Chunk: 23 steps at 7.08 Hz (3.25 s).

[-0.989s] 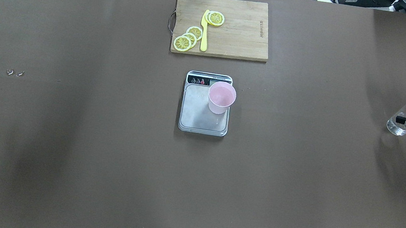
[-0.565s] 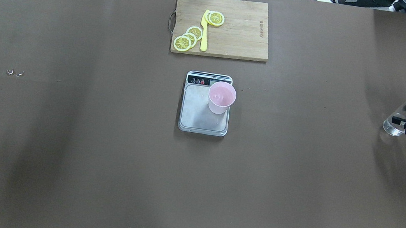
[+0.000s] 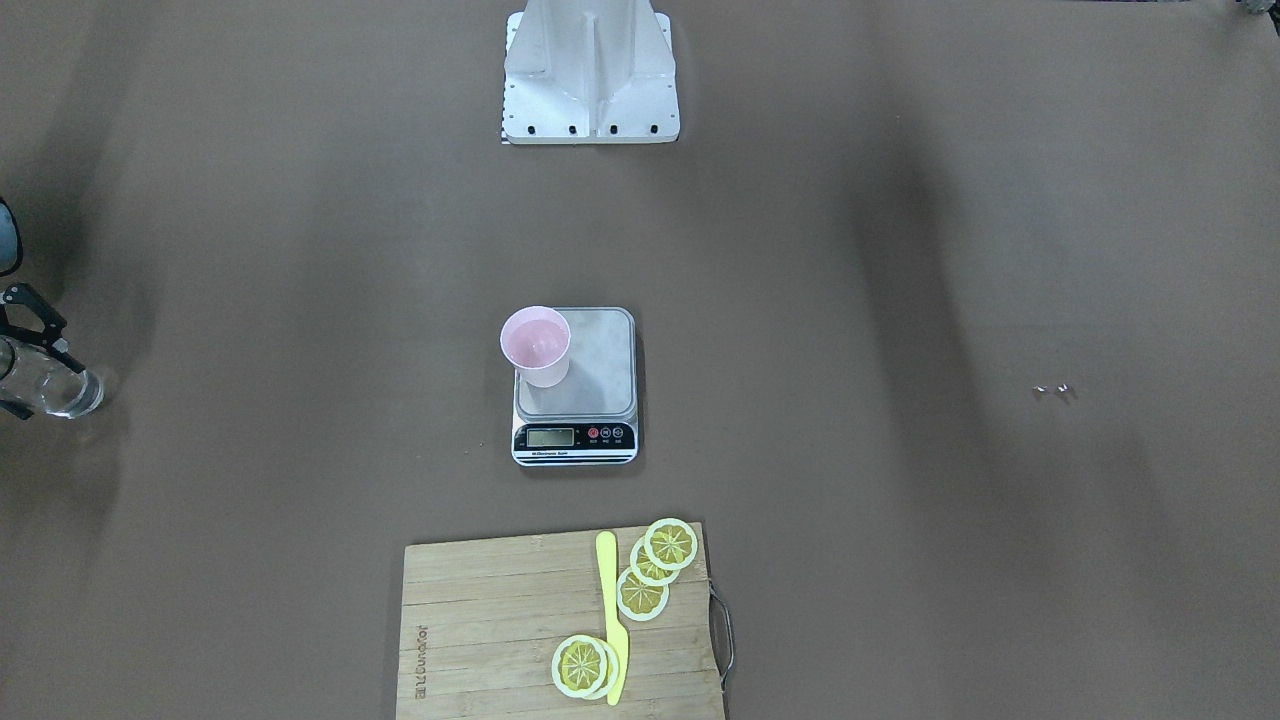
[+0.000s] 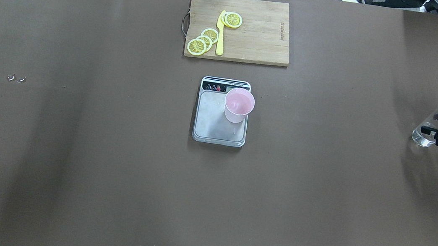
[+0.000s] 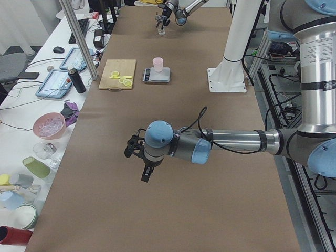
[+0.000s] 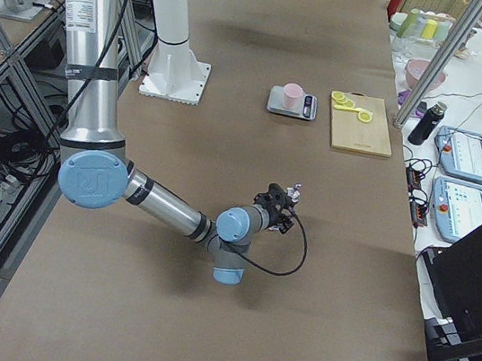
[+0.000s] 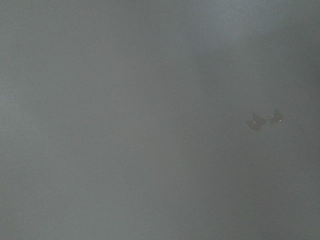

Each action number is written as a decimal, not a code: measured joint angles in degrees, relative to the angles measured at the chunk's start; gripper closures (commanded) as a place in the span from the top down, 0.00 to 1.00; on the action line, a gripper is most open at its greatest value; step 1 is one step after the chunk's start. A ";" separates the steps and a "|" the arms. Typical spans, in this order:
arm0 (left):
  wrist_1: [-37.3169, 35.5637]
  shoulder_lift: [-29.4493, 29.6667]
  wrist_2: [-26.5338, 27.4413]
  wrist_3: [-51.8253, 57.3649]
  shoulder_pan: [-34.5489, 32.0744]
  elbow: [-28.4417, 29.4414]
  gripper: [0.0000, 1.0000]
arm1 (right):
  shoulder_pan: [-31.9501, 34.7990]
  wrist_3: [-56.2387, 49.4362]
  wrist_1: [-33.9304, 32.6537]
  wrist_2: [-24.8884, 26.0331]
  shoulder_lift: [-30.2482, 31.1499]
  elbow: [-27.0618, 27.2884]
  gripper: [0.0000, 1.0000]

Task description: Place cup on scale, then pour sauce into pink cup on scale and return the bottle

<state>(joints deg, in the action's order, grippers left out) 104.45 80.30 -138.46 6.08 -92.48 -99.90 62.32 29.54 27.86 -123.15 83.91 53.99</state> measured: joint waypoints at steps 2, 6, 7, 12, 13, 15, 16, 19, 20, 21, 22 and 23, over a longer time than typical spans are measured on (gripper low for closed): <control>-0.09 -0.80 0.82 -0.01 -2.02 -0.62 1.00 | -0.06 0.29 0.00 -0.06 -0.05 0.05 0.68; -0.10 -1.41 5.15 -0.18 -3.96 0.76 1.00 | -0.09 0.34 0.00 -0.07 -0.07 0.07 0.79; -0.14 -1.37 7.33 -0.20 -3.88 2.11 1.00 | -0.09 0.34 0.00 -0.07 -0.07 0.07 0.83; 4.28 -1.39 9.24 -0.37 -3.74 7.08 1.00 | 0.02 0.92 0.02 -0.30 0.36 0.25 1.00; 4.34 -1.46 9.18 -0.36 -3.74 7.02 1.00 | 0.09 0.99 0.08 -0.45 0.86 0.39 1.00; 4.21 -1.53 9.40 -0.23 -3.68 8.12 1.00 | 0.15 1.04 0.36 -0.64 2.22 0.74 1.00; 4.21 -1.53 9.48 -0.21 -3.68 8.93 1.00 | 0.17 1.06 0.69 -0.67 2.87 0.96 1.00; 4.31 -1.44 9.33 -0.64 -3.61 9.70 1.00 | 0.20 3.44 3.11 -1.49 5.84 2.25 1.00; 4.37 -1.45 9.24 -0.65 -3.60 10.21 1.00 | 0.23 4.19 3.55 -1.99 7.70 3.63 1.00; 4.57 -1.56 9.07 -0.60 -3.59 10.69 1.00 | 0.30 4.94 3.70 -2.57 9.42 5.00 1.00; 4.64 -1.68 8.90 -0.56 -3.61 10.67 1.00 | 0.47 5.88 3.75 -3.63 10.91 5.89 1.00; 4.57 -1.73 8.78 -0.57 -3.62 10.21 1.00 | 1.55 7.45 3.60 -5.77 12.11 6.26 1.00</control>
<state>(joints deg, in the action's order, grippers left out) 109.02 78.57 -129.69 5.52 -96.10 -89.69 63.87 37.00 31.46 -128.93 96.02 60.24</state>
